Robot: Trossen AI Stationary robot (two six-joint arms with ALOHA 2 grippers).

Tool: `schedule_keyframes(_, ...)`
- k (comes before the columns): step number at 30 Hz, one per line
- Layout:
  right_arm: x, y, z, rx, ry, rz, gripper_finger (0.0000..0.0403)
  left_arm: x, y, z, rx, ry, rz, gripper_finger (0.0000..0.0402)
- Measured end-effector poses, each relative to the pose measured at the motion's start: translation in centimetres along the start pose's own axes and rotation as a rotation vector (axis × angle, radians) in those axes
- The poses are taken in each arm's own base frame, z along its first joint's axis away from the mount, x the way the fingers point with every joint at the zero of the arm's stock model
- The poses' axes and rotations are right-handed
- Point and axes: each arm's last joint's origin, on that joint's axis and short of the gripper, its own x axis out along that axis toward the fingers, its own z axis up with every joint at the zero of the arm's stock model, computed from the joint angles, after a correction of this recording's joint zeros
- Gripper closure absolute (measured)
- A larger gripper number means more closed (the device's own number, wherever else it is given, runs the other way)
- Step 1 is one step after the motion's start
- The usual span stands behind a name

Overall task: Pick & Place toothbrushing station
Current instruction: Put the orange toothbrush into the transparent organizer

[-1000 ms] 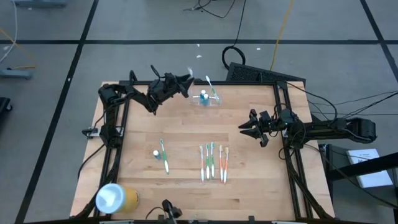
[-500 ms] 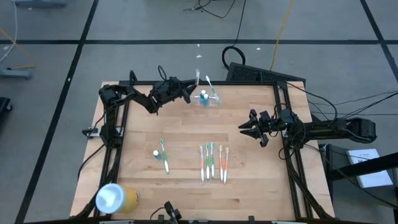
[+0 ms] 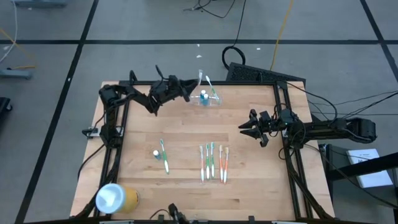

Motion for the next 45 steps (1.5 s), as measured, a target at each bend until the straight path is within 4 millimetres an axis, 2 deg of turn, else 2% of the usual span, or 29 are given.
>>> schedule_keyframes(4,0.0,0.0,0.0,-0.001,0.000,0.000,0.0298,2.0,-1.9,0.4,-0.067,0.019,-0.103,0.0206)
schedule_keyframes(7,0.0,0.0,0.0,-0.005,0.000,-0.001,0.0298,4.3,-3.1,0.3,-0.125,0.158,-0.133,0.0206)
schedule_keyframes(12,0.0,0.0,0.1,-0.013,-0.005,-0.002,0.0298,7.9,-4.6,0.7,-0.097,0.391,-0.034,0.0206)
schedule_keyframes(17,0.0,0.0,0.1,-0.011,-0.005,-0.001,0.0298,9.9,-5.5,2.4,-0.013,0.528,0.079,0.0206)
schedule_keyframes(24,0.0,0.0,0.1,-0.010,-0.005,-0.001,0.0298,10.6,-6.0,3.5,0.016,0.615,0.115,0.0206)
schedule_keyframes(30,0.0,0.0,0.0,-0.002,-0.004,-0.001,0.0298,9.9,-5.5,3.4,0.063,0.713,0.266,0.0206)
schedule_keyframes(37,0.0,0.0,0.0,-0.002,-0.003,-0.001,0.0298,9.5,-5.5,4.6,0.188,0.664,0.423,0.0206)
schedule_keyframes(45,0.0,0.0,0.0,-0.002,-0.004,0.000,0.0298,9.0,-4.9,4.6,0.283,0.652,0.633,0.0206)
